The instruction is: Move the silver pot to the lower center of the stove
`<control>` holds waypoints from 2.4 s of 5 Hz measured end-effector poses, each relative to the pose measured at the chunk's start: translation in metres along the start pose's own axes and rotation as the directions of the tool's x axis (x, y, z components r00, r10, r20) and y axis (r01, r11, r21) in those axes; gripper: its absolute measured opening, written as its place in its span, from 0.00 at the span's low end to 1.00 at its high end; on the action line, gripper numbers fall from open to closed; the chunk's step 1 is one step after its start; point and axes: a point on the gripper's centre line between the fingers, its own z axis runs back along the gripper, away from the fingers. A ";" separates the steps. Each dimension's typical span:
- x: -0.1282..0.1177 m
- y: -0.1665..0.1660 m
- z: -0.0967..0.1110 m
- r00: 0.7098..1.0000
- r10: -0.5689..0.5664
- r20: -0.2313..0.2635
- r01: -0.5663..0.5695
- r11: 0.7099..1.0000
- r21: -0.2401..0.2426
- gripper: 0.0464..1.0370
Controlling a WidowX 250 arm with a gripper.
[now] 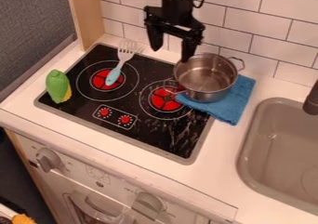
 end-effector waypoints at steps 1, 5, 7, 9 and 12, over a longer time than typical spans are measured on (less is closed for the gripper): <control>0.005 -0.009 -0.022 0.999 -0.012 -0.051 0.010 1.000 -0.030 0.96; -0.003 -0.013 -0.032 0.998 -0.001 -0.067 -0.005 0.997 -0.082 0.10; -0.021 0.006 0.011 0.999 0.053 0.008 -0.052 0.991 -0.121 0.03; -0.101 0.051 -0.010 0.976 0.131 -0.174 -0.144 0.987 -0.064 0.03; -0.128 0.063 -0.030 0.961 0.137 -0.241 -0.140 0.990 0.007 0.26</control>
